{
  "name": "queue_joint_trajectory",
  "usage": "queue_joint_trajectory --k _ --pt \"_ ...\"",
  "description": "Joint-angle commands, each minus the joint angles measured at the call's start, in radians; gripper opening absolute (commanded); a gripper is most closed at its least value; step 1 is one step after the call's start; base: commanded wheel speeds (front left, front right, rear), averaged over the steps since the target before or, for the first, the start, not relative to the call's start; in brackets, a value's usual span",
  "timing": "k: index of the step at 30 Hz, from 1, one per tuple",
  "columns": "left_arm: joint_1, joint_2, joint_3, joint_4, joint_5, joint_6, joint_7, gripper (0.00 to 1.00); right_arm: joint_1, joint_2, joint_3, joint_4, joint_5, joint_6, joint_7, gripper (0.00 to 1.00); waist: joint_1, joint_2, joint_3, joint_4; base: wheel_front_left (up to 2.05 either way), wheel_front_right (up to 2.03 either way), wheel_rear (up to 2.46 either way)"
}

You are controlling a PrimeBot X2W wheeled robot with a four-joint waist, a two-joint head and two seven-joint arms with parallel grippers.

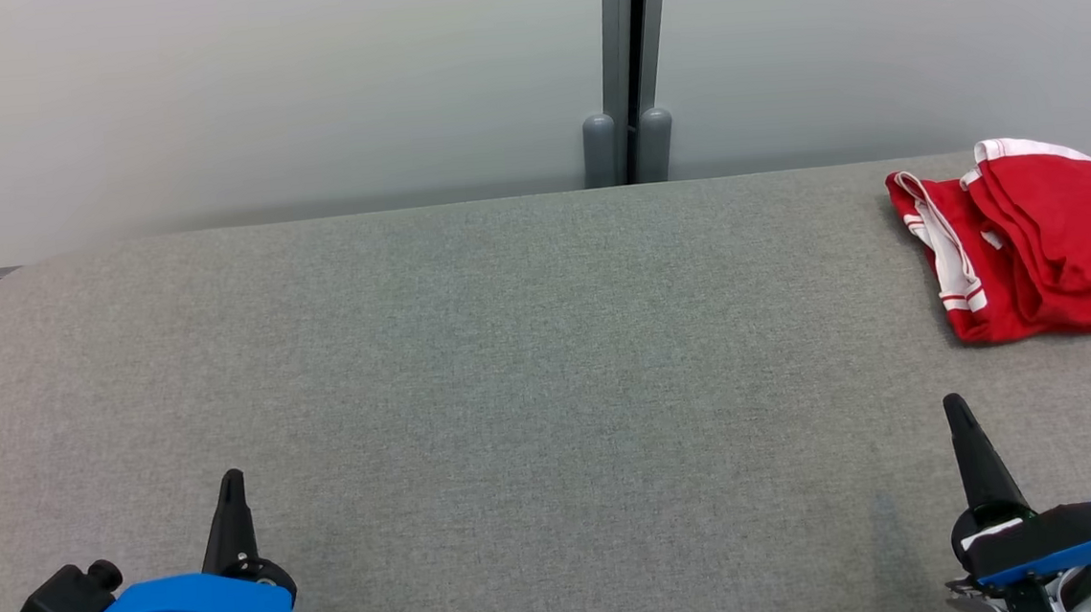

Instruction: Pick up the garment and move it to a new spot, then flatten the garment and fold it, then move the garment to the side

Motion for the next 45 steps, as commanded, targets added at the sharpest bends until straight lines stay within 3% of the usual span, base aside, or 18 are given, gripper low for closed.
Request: queue_joint_trajectory --k 1,45 --pt "-0.027 0.002 0.012 -0.015 -0.03 -0.007 0.008 0.0 -0.029 -0.004 -0.003 -0.005 0.036 0.0 0.006 0.0 0.0 -0.0001 -0.001 0.0 0.0 0.0 0.0" --pt "-0.043 -0.034 0.1 -0.037 -0.41 -0.059 0.108 0.0 -0.059 -0.006 -0.015 0.037 0.471 0.001 0.067 0.0 0.0 -0.0001 -0.021 0.0 0.0 0.0 0.0"
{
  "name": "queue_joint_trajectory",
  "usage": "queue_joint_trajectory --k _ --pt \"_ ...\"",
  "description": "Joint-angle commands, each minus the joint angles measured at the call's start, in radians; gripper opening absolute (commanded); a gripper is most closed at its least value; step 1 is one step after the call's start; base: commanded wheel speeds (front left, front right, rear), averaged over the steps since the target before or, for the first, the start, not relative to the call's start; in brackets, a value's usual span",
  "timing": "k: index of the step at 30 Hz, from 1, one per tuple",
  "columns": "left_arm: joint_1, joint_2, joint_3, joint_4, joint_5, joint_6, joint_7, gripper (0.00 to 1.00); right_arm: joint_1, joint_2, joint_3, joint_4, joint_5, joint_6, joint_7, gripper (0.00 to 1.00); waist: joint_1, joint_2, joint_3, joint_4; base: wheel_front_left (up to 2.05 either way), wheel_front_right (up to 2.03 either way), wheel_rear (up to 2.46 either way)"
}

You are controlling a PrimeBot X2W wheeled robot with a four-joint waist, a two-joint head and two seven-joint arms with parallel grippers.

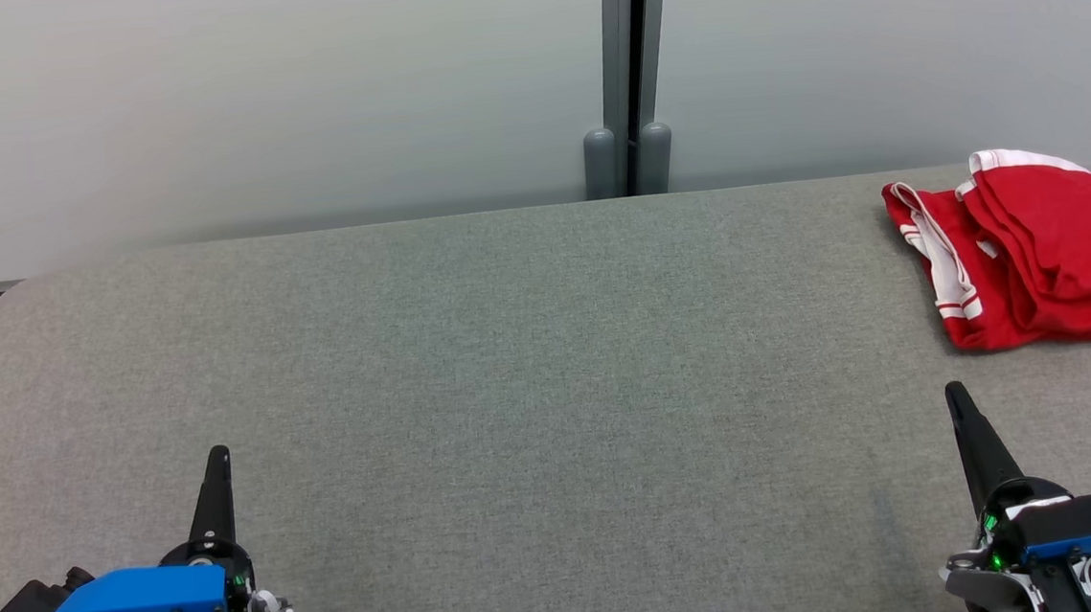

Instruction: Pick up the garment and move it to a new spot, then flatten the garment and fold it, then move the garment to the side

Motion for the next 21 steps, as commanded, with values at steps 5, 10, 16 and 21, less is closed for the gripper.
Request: queue_joint_trajectory --k 5,10,16,21 --pt "-0.021 -0.001 0.015 -0.01 -0.046 -0.012 0.014 0.0 -0.023 -0.005 -0.005 0.003 0.056 0.001 0.009 0.0 0.0 -0.0001 -0.002 0.0 0.0 0.0 0.0" --pt "-0.023 -0.004 0.023 -0.012 -0.081 -0.017 0.023 0.0 -0.024 -0.006 -0.006 0.006 0.096 0.001 0.015 0.0 0.0 -0.0001 -0.005 0.0 0.0 0.0 0.0" --pt "-0.022 -0.009 0.034 -0.014 -0.121 -0.023 0.033 0.0 -0.026 -0.006 -0.007 0.011 0.141 0.001 0.022 0.0 0.0 -0.0001 -0.007 0.0 0.0 0.0 0.0" --pt "-0.023 -0.012 0.041 -0.015 -0.153 -0.026 0.041 0.0 -0.029 -0.006 -0.007 0.015 0.177 0.001 0.027 0.0 0.0 -0.0001 -0.01 0.0 0.0 0.0 0.0"
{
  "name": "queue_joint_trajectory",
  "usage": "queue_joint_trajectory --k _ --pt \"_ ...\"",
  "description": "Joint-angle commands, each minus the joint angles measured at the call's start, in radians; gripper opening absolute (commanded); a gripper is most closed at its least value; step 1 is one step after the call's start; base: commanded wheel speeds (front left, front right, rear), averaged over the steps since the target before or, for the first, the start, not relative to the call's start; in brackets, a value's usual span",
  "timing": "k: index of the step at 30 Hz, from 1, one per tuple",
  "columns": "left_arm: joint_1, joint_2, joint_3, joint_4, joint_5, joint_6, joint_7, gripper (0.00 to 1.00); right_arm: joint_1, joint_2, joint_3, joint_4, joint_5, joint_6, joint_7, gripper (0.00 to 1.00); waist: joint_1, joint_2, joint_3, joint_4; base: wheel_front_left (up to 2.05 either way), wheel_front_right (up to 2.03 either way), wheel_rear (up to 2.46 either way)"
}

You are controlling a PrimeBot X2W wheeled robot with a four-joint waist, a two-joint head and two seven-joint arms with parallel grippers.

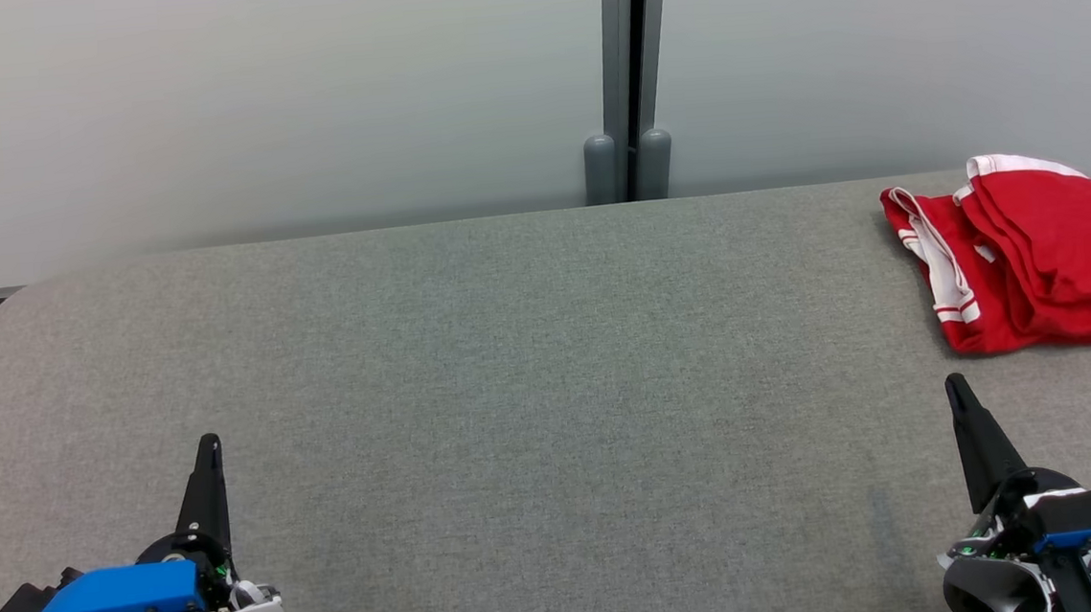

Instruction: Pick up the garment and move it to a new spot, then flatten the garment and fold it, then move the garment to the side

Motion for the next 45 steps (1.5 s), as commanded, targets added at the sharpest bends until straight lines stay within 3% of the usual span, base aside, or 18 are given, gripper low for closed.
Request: queue_joint_trajectory --k 1,11,45 --pt "-0.011 -0.003 0.01 -0.006 -0.018 -0.007 0.007 0.0 -0.011 -0.005 -0.003 0.001 0.022 0.001 0.005 0.0 0.0 0.0 -0.001 0.0 0.0 0.0 0.0" --pt "-0.013 -0.009 0.021 -0.009 -0.076 -0.017 0.022 0.0 -0.018 -0.006 -0.005 0.008 0.088 0.001 0.014 0.0 0.0 0.0 -0.005 0.0 0.0 0.0 0.0" --pt "-0.013 -0.008 0.02 -0.009 -0.073 -0.014 0.021 0.0 -0.018 -0.006 -0.004 0.008 0.084 0.001 0.014 0.0 0.0 0.0 -0.005 0.0 0.0 0.0 0.0"
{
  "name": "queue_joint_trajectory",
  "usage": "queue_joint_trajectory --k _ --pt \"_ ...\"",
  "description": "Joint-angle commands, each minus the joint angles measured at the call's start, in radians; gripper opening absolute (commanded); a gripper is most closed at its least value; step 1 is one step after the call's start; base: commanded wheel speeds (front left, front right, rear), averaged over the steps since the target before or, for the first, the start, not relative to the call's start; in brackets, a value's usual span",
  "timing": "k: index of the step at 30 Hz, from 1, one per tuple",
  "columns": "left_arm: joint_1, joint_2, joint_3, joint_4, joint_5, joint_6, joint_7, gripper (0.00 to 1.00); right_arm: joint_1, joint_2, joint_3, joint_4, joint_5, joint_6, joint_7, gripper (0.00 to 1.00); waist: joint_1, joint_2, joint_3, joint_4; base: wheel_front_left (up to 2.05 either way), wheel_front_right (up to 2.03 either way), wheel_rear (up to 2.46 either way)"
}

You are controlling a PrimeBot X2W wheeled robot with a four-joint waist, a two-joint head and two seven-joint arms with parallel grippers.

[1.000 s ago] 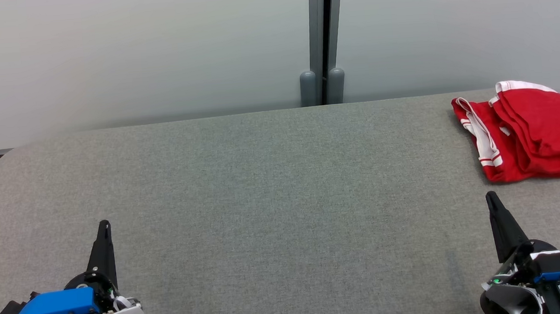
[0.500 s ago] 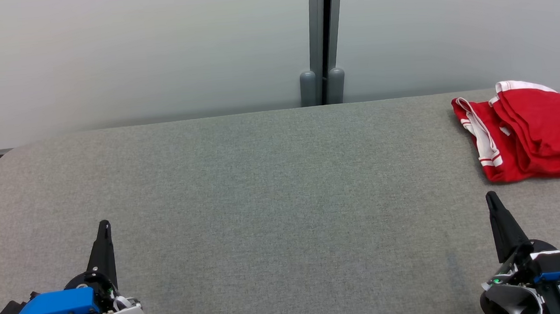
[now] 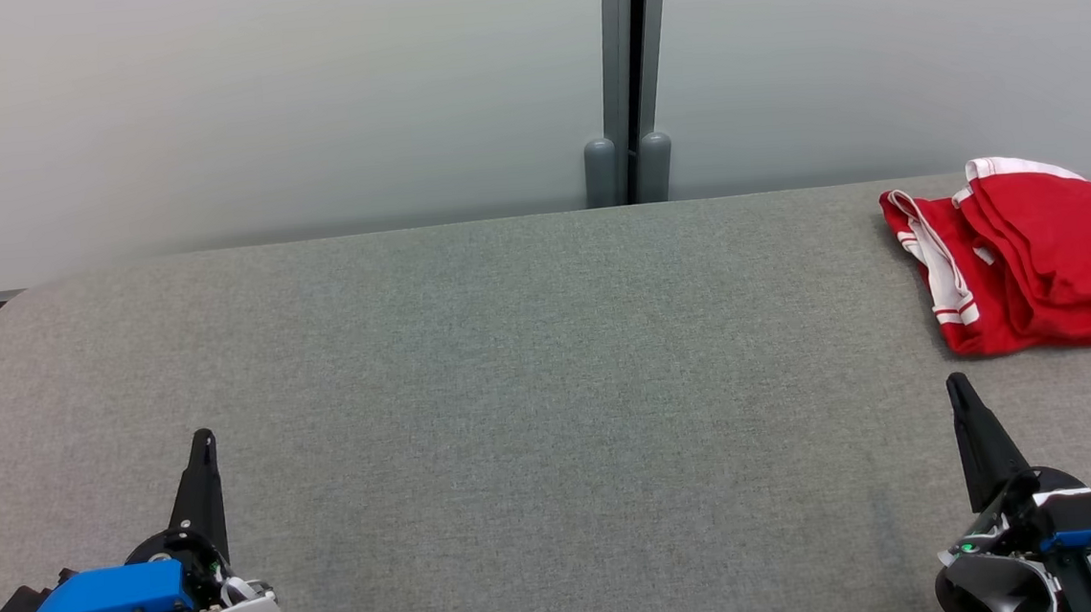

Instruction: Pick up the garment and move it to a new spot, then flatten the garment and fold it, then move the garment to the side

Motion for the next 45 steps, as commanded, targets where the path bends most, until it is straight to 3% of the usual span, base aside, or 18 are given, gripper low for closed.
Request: queue_joint_trajectory --k 1,45 --pt "-0.009 -0.002 0.002 -0.004 -0.002 -0.004 0.005 0.0 -0.015 -0.005 -0.002 0.001 0.003 0.001 0.003 0.0 0.0 -0.0001 0.0 0.0 0.0 0.0 0.0" --pt "-0.009 -0.002 0.002 -0.004 -0.002 -0.004 0.004 0.0 -0.015 -0.005 -0.002 0.001 0.003 0.001 0.003 0.0 0.0 -0.0001 0.0 0.0 0.0 0.0 0.0"
